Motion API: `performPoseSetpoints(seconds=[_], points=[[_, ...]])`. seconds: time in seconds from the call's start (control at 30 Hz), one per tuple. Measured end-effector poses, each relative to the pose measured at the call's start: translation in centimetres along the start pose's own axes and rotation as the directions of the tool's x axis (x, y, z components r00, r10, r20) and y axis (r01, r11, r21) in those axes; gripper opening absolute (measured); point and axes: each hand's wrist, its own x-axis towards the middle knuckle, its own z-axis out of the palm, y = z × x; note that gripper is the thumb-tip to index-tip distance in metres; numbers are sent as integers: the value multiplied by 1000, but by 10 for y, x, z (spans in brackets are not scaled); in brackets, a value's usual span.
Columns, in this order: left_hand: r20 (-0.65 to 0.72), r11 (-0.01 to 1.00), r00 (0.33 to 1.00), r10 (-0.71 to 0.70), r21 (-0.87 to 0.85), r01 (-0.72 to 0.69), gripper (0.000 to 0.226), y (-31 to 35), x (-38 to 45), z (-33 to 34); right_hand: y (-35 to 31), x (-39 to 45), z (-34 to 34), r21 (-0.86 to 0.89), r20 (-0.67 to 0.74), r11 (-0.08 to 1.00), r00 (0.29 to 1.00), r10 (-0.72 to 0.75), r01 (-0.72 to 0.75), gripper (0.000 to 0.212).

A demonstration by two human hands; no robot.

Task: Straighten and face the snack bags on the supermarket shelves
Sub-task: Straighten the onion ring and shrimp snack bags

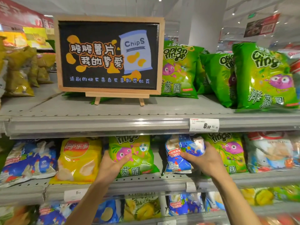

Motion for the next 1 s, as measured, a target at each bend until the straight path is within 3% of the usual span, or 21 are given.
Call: performPoseSetpoints(seconds=[0.2,0.3,0.5,0.7,0.8,1.0], points=[[102,996,991,84,30,-88,29,10,5,57,39,-29,-42,161,23,987,999,23,-27,58],[104,999,993,48,18,-50,26,8,13,86,60,-43,-60,285,22,957,998,54,-58,49],[157,999,988,3,40,-9,40,7,12,137,88,-58,-83,368,-62,926,992,113,-82,51],[165,995,981,-99,36,94,115,5,11,156,97,-63,-83,336,-43,940,996,80,-61,63],[154,984,981,-116,151,92,119,6,8,157,97,-66,-81,356,-22,933,998,63,-51,67],[140,953,985,-101,298,55,91,13,-1,152,90,-70,-68,361,24,932,1000,16,-24,55]])
